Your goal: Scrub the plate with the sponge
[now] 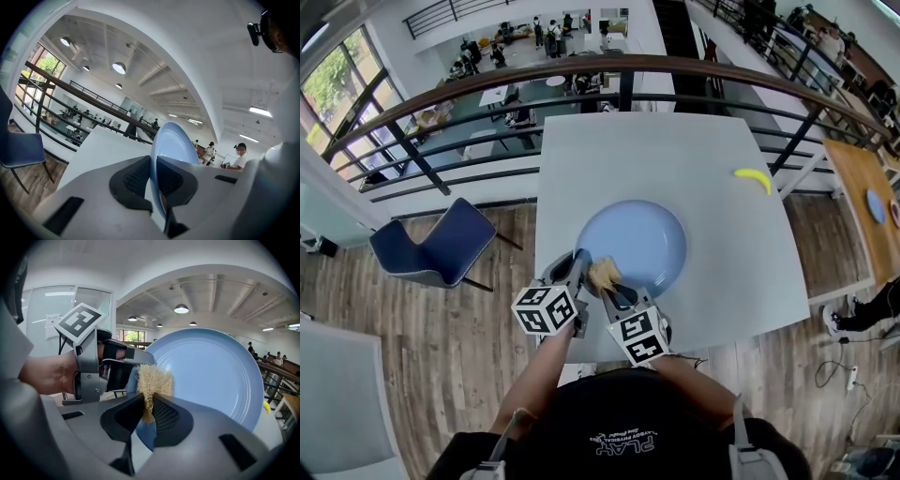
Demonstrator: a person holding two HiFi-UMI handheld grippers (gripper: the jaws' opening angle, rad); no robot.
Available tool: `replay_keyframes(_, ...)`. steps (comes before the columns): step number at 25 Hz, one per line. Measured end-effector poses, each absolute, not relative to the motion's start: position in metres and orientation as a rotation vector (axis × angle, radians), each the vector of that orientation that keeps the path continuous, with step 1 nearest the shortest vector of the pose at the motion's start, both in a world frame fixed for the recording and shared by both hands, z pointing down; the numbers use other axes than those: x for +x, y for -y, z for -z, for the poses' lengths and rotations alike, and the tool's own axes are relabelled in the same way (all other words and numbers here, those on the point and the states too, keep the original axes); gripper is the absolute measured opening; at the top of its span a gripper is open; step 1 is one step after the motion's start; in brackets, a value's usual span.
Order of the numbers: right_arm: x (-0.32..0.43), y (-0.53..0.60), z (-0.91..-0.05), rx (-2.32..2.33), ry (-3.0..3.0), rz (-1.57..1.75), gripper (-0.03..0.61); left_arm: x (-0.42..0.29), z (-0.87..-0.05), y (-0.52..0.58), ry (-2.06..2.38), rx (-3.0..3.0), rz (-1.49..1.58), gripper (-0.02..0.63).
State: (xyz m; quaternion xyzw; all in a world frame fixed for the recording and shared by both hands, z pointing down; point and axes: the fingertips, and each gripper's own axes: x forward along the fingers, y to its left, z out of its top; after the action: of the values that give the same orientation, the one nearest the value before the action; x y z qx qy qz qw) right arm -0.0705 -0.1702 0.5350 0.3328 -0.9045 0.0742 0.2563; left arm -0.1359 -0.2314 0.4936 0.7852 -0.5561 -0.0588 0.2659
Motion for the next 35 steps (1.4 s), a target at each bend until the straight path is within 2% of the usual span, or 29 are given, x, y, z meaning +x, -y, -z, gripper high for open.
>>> replay_keyframes(27, 0.015, 0.221, -0.522, 1.251, 2.351, -0.218, 0.063, -0.147, -0.478, 0.229, 1.508, 2.135, 0.198, 0.032)
replay_keyframes(35, 0.037, 0.238, -0.523, 1.336, 2.307, -0.191, 0.063, -0.15, -0.501, 0.225, 1.502, 2.103, 0.156, 0.031)
